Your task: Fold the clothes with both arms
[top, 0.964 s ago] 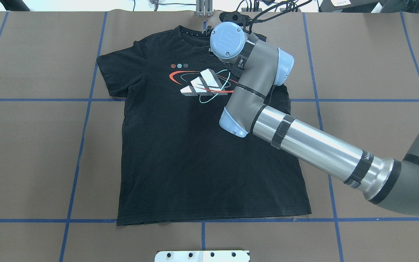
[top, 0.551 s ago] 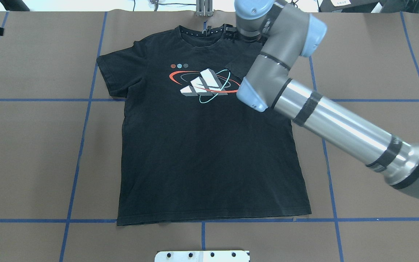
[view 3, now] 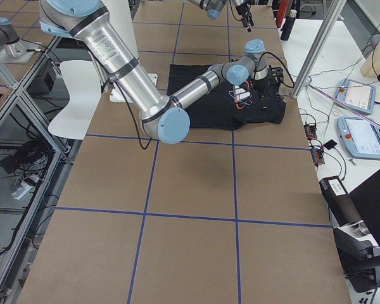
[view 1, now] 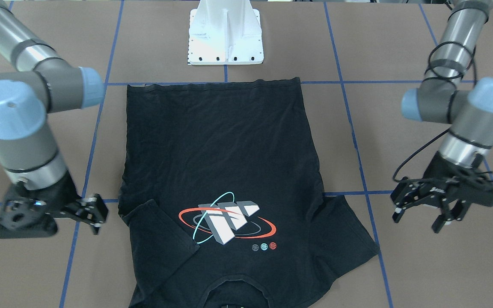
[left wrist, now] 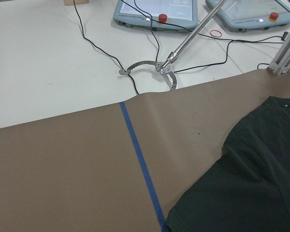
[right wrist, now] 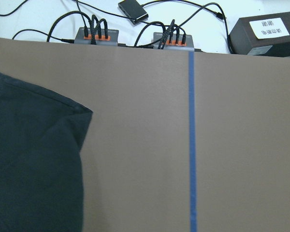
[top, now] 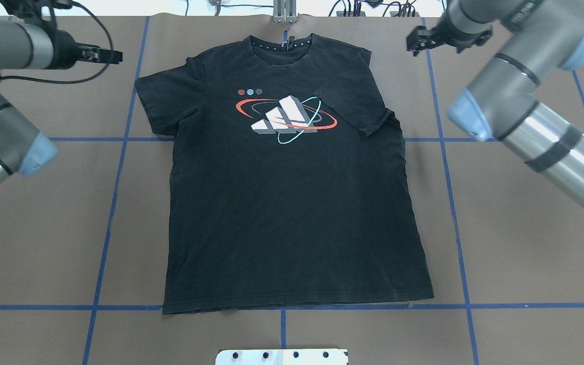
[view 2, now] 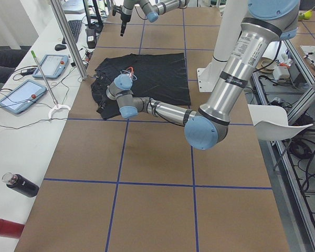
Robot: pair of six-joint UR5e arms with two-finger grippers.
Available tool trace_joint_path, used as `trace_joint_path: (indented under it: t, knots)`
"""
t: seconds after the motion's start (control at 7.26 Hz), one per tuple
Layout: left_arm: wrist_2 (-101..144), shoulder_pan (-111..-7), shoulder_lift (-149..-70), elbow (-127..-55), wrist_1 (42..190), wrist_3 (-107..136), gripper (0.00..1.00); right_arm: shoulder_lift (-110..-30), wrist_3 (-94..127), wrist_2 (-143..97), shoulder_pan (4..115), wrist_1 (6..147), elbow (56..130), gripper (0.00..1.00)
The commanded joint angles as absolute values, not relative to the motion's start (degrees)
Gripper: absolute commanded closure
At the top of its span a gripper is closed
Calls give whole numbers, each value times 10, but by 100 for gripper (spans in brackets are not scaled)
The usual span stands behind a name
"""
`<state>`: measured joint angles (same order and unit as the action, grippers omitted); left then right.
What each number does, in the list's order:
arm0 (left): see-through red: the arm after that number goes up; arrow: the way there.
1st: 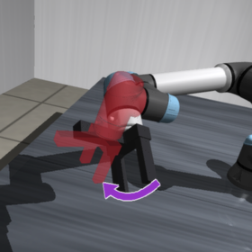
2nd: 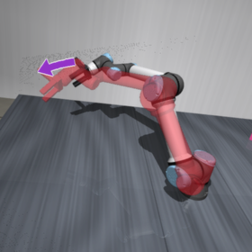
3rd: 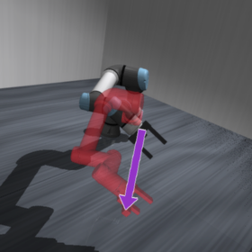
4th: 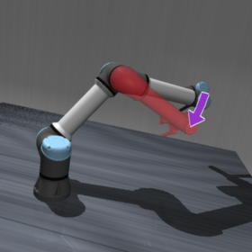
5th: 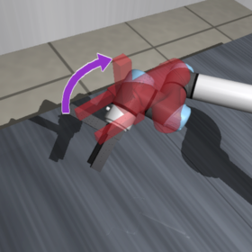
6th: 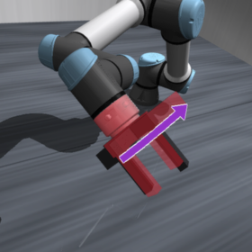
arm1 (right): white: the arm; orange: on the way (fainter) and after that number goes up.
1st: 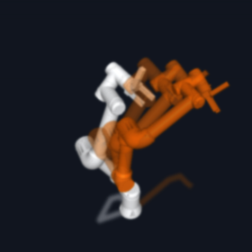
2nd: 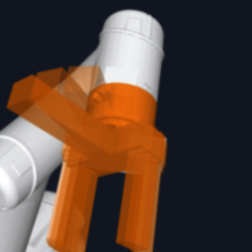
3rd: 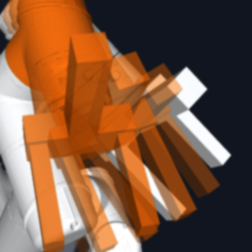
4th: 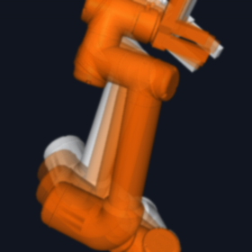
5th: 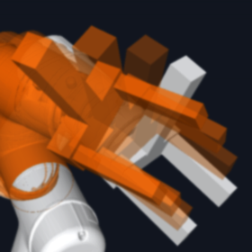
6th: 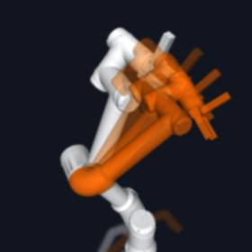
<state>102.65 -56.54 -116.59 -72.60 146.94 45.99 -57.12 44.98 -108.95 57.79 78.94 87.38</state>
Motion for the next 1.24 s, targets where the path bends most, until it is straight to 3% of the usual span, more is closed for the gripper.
trace_joint_path:
  t: [0.0,0.14,0.28,0.55,1.1]
  knots:
    - [960,-532,-1224,-610,1519,479,0,-682,390,-1153,622,672,895,0]
    - [940,-520,-1240,-578,1524,495,1,-710,377,-1174,635,643,894,0]
    - [936,-517,-1243,-556,1543,505,9,-713,375,-1174,635,641,893,0]
    - [935,-508,-1245,-540,1559,505,34,-712,375,-1172,635,641,892,0]
    - [935,-493,-1245,-527,1562,505,47,-710,376,-1170,635,641,891,0]
